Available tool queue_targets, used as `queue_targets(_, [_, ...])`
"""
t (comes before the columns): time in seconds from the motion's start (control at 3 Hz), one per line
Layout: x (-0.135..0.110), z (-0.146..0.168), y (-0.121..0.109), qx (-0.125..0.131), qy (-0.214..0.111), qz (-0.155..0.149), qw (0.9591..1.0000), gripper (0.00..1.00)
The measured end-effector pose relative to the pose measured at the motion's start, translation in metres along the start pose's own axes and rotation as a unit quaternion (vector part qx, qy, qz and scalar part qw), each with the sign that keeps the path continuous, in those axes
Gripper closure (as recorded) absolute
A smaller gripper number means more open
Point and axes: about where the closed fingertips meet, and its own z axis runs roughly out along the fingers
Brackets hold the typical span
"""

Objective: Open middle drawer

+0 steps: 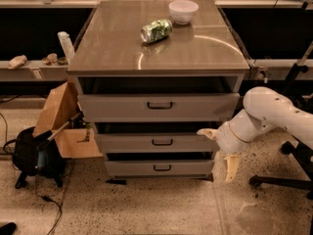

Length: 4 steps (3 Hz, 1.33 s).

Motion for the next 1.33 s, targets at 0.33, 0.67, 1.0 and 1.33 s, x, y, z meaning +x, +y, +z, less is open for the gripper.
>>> queue_targets(0.33, [0.013, 0.014, -0.010, 0.002, -0.002, 0.003, 1.0000, 0.00])
queue_targets(0.67, [0.033, 0.030, -0.019, 0.009, 0.003, 0.023, 0.9997, 0.00])
queue_targets(1.0, [0.049, 0.040, -0.027, 0.031, 0.034, 0.058, 0.9973, 0.00])
queue_targets(1.33, [0.061, 0.047, -0.032, 0.045, 0.048, 0.083, 0.9943, 0.00])
